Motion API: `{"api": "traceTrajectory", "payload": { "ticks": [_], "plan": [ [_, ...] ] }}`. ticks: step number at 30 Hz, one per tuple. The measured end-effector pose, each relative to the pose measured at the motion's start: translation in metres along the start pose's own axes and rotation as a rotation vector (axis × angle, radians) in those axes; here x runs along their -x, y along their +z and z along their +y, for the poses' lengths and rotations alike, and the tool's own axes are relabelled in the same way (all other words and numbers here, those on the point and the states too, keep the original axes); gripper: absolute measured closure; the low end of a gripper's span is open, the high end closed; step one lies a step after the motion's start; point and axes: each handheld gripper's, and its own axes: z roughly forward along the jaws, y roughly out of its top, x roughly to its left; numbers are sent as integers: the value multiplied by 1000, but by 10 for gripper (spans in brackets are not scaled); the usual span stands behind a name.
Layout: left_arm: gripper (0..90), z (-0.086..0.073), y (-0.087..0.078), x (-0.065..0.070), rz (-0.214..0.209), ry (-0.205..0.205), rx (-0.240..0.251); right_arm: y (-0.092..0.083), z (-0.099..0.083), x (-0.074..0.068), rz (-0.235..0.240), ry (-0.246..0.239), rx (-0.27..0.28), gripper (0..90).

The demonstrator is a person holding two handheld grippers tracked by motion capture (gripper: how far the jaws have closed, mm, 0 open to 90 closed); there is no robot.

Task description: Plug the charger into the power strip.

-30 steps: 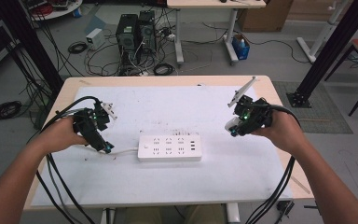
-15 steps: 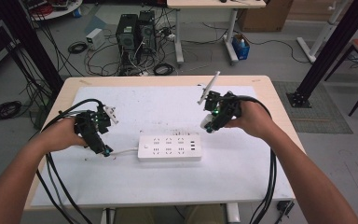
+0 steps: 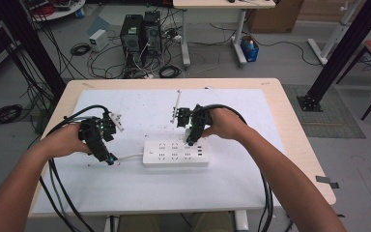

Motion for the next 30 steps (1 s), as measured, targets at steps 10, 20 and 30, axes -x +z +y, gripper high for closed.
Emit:
{"api": "traceTrajectory", "payload": {
  "ticks": [10,20,30],
  "plan": [
    [222,-6,4,-4,-2,-12,23,27,9,2,14,-85,-68,623],
    [222,-9,9,-8,-13,-22,18,37,18,6,39,-145,-95,625],
    [222,-6,10,-8,-15,-20,18,44,12,11,66,-129,-68,628]
  ]
}}
